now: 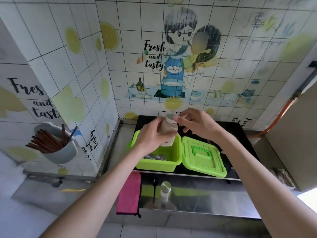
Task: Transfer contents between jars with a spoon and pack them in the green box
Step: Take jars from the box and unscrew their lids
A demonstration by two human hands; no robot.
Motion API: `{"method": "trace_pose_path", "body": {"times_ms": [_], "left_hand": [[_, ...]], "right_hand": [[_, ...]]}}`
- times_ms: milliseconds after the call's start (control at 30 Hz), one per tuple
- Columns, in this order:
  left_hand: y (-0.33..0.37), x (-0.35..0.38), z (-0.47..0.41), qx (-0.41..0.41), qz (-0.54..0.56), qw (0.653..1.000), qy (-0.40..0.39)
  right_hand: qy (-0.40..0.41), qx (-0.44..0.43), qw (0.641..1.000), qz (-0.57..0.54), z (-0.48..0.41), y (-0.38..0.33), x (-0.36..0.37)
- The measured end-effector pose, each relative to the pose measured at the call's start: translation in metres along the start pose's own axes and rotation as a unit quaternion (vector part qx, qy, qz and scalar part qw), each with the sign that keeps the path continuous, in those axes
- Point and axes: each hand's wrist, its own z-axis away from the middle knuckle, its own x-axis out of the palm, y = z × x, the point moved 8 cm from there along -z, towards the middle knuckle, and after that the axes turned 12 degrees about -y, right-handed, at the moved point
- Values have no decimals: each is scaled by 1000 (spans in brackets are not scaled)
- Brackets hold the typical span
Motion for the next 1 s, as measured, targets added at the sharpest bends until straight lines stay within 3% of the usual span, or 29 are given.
{"method": "trace_pose_path", "body": {"times_ms": [167, 467, 733, 800, 1000], "left_hand": [[17, 16, 8, 16, -82, 994, 64], [55, 25, 38, -3, -211, 957, 198], [47, 48, 34, -21, -52, 995, 85], [45, 53, 33, -7, 1, 999, 48], [35, 54, 31, -7, 16, 1000, 14]], "right_hand": [[103, 3, 966, 236, 7, -26, -9], [165, 2, 947, 277, 27, -26, -10], [151, -53, 960, 232, 46, -9, -14], [120, -86, 963, 225, 47, -9, -11], [-31, -129, 976, 171, 42, 3, -2]]}}
